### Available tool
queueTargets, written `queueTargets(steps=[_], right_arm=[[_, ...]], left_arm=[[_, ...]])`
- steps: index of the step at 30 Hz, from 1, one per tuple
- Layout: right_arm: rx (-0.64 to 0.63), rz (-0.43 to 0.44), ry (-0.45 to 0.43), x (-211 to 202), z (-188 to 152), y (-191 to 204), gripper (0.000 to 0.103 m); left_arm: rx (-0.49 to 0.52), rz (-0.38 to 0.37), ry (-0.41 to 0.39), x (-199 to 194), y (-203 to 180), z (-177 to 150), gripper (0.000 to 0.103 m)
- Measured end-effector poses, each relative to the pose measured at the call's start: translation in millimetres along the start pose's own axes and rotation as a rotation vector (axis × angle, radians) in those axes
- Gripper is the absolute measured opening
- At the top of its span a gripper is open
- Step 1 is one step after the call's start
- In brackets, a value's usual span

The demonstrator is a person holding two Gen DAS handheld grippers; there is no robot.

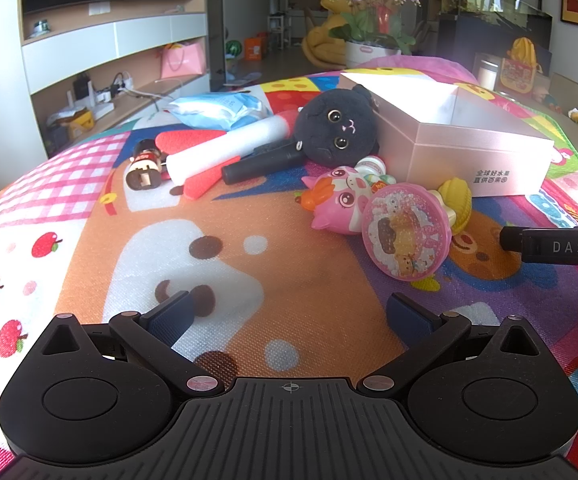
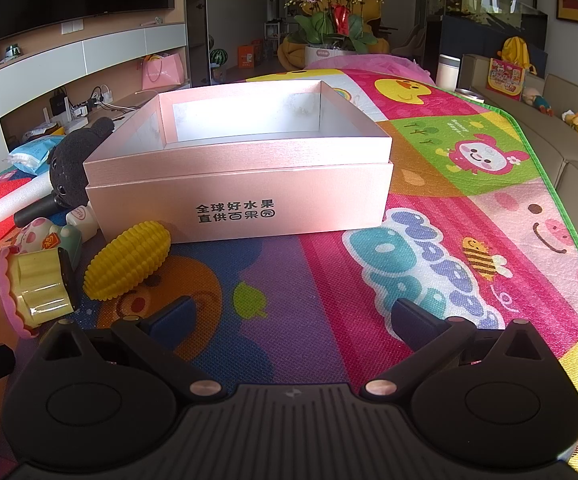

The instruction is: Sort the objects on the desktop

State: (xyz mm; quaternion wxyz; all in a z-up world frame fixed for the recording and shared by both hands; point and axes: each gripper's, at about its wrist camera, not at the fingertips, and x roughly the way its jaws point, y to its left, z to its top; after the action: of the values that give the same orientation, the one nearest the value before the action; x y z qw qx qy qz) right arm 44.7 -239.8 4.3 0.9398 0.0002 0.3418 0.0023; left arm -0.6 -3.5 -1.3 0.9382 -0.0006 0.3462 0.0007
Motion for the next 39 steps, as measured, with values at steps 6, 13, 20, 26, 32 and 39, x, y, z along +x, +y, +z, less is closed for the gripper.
queueTargets(steps=[6, 13, 20, 26, 32, 39], right_arm=[[-0.001, -0.001, 0.0, 1, 1, -1, 0.103], [0.004, 0.002, 0.013, -2, 0, 1, 0.103], [-0.019, 0.026, 0.066, -8, -2, -4, 0.103], [-0.026, 0.036, 0.063, -20, -13, -6, 0.103], [-0.031, 0.037, 0.071, -20, -11, -5, 0.103], [-0.033, 0.05, 0.064, -22, -13, -7, 0.103]], left_arm=[[0.0, 0.001, 0.0, 0, 0, 0, 0.103], [-0.002, -0.001, 0.002, 0, 1, 0, 0.103], [0.002, 0.007, 0.026, 1, 0, 3, 0.103], [-0.001, 0.009, 0.038, 2, 0, 5, 0.103], [-0.012, -0.119, 0.029, 4, -4, 20, 0.103], [0.12, -0.075, -0.025, 17, -27, 39, 0.103]])
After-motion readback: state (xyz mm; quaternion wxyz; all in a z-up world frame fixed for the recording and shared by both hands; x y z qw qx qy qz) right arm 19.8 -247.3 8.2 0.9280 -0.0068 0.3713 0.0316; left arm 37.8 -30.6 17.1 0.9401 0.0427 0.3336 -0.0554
